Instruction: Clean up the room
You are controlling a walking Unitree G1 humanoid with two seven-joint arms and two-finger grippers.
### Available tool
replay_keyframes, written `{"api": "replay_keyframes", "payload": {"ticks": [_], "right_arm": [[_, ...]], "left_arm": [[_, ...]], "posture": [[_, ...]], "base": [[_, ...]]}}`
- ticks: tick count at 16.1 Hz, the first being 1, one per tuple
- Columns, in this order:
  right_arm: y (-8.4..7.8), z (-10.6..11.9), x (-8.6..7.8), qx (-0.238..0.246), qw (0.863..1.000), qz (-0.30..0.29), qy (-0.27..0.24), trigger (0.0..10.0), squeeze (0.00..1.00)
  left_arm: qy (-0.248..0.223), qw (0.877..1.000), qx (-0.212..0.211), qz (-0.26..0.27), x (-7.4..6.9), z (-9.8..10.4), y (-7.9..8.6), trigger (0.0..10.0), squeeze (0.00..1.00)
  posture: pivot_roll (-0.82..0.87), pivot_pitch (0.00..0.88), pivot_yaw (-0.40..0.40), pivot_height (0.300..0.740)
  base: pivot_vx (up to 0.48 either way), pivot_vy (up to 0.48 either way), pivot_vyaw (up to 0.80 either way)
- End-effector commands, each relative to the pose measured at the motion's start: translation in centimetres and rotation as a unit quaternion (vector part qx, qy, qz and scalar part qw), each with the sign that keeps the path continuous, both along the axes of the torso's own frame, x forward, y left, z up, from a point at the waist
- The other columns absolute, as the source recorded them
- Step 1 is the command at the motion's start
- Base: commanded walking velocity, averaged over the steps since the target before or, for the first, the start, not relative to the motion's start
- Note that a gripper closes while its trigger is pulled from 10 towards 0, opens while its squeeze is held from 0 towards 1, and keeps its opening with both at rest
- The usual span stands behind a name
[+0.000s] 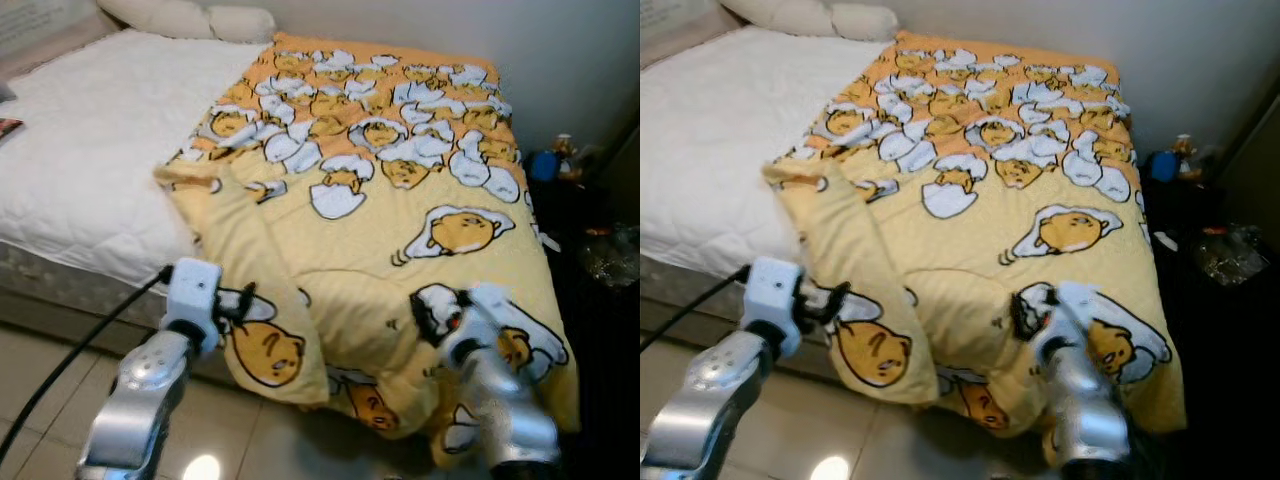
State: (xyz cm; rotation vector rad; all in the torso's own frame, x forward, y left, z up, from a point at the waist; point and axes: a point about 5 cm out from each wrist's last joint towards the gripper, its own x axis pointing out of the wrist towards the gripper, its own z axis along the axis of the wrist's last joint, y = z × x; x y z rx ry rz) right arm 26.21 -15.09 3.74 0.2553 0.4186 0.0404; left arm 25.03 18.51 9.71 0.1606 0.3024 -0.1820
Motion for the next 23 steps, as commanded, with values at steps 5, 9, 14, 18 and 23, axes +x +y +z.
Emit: {"api": "replay_keyframes", "payload": {"ticks": [5,9,14,18,23], "right_arm": [[-0.8,0.4,0.3,-0.009,1.000,-0.007,-0.003,10.0,1.00],[-0.7,0.8,0.2,-0.014,1.000,-0.003,-0.011,10.0,1.00],[-0.7,1.0,0.4,-0.035,0.999,0.007,-0.018,10.0,1.00],[-0.2,1.6,0.8,-0.059,0.997,0.033,-0.033,10.0,1.00],[0.3,2.1,1.5,-0.056,0.996,0.060,-0.046,10.0,1.00]], "left_arm": [[0.002,1.000,-0.004,-0.001,-0.1,0.2,-0.4,10.0,0.18],[0.008,1.000,-0.002,0.000,-0.1,0.0,-0.1,10.0,0.18],[0.009,1.000,-0.002,0.002,0.3,0.1,0.1,10.0,0.18],[0.008,1.000,-0.006,-0.001,0.8,0.2,-0.1,10.0,0.18],[0.002,1.000,-0.002,-0.004,1.4,0.2,-0.2,10.0,0.18]], "posture": [[0.00,0.000,-0.024,0.740],[-0.02,0.000,-0.014,0.740],[-0.05,0.000,0.003,0.740],[-0.05,0.000,0.005,0.740],[-0.04,0.000,-0.014,0.740]], "base": [[0.000,0.366,-0.62],[0.000,0.389,-0.62],[0.000,0.388,-0.55],[0.000,0.390,0.00],[0.000,0.382,0.00]]}}
